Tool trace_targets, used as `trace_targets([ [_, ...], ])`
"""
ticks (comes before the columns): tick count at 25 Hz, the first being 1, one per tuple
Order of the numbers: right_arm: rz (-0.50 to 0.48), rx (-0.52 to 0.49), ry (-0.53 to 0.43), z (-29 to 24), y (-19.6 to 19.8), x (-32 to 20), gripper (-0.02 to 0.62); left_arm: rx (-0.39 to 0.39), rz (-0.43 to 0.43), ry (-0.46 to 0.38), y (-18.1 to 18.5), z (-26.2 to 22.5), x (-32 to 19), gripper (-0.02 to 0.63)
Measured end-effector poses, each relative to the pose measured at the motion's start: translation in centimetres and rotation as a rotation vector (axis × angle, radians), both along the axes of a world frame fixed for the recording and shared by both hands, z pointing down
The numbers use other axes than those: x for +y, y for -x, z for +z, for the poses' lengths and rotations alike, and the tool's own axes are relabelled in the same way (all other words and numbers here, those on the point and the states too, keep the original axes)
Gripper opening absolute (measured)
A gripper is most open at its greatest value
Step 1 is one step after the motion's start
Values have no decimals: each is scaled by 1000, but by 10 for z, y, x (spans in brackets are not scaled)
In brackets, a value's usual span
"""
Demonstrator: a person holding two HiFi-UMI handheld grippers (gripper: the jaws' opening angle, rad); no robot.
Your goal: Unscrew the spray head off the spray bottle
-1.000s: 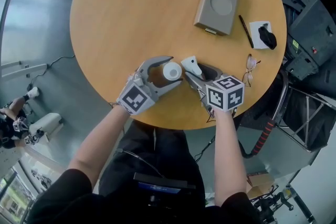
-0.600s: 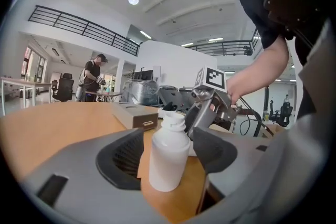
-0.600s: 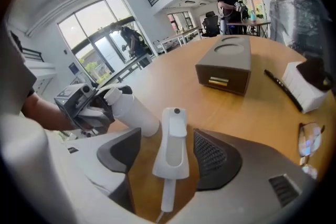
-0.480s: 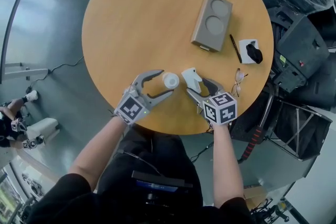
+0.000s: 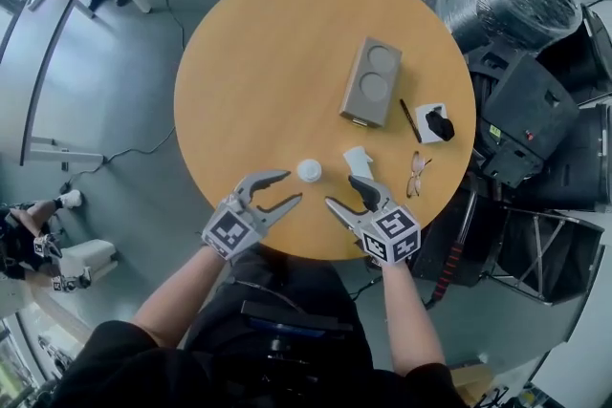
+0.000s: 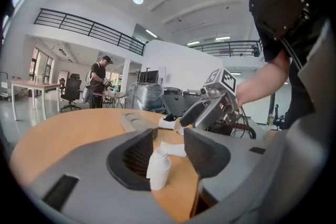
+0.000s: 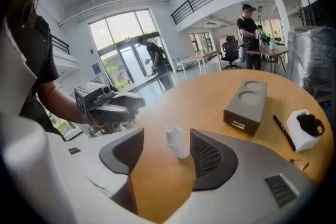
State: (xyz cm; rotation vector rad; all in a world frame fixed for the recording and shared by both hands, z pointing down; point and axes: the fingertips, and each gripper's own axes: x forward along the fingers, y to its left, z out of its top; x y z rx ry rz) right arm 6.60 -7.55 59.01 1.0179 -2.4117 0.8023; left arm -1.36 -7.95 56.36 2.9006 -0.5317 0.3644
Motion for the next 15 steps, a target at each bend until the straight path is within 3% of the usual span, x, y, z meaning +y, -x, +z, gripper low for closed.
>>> trace_targets([
  [3, 1, -69, -137, -58, 10, 6, 234, 70, 2, 17, 1, -47, 8, 150],
  [5, 7, -126, -200, -95, 17, 13, 166, 73, 4, 24, 2, -72, 13, 93],
  [7, 16, -182, -264, -129, 22, 19, 14, 65, -8, 11, 4, -95, 16, 70],
  [11, -14, -227, -422, -193, 31, 30, 11, 109, -1, -13, 3, -146, 25, 23],
  [15, -44, -237, -506, -240, 37, 40, 11, 135, 35, -29, 1, -189, 37, 23],
])
